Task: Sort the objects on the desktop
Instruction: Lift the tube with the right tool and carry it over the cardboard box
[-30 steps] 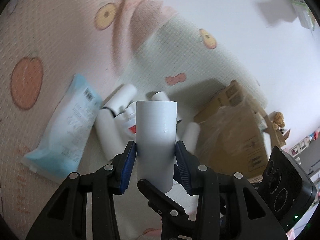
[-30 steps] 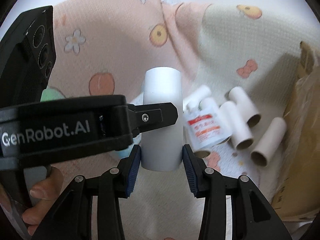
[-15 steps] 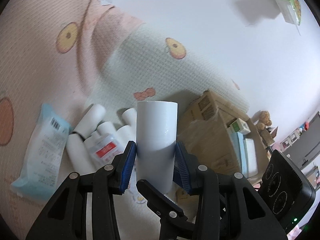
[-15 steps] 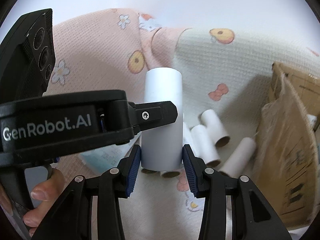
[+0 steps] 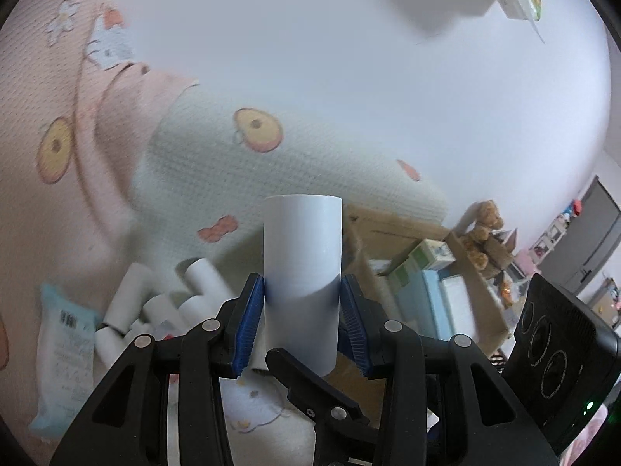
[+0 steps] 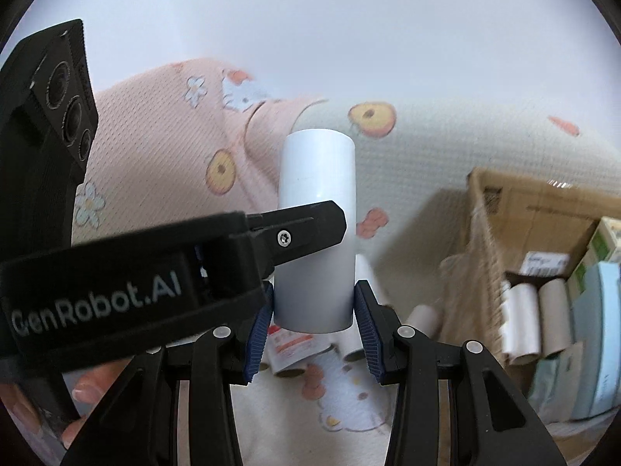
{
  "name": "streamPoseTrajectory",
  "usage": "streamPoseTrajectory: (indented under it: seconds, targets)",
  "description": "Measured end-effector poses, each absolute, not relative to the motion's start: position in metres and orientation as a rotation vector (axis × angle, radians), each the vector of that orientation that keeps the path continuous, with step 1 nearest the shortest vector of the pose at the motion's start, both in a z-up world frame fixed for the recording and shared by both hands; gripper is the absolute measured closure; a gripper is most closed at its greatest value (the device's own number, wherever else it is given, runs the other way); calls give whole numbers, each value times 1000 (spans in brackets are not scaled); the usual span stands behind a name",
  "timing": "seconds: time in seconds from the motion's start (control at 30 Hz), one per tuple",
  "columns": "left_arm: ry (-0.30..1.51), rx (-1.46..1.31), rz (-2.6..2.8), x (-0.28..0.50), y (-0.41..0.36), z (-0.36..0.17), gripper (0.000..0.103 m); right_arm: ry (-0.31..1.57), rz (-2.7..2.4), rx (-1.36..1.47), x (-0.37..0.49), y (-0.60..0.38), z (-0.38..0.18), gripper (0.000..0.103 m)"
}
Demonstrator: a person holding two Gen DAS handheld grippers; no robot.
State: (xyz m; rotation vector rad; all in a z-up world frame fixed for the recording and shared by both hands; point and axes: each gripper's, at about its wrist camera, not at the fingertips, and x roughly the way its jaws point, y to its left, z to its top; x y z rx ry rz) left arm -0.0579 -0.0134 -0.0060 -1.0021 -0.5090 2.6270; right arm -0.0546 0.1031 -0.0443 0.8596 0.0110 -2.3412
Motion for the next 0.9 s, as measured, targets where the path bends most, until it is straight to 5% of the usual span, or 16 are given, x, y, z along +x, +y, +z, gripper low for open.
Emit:
streamPoseTrajectory:
  seconds: [0.9]
  targets:
    - [-309,-1107,2424,-146,90,23,59,-70,-2445,1031,-135,193,-12,63]
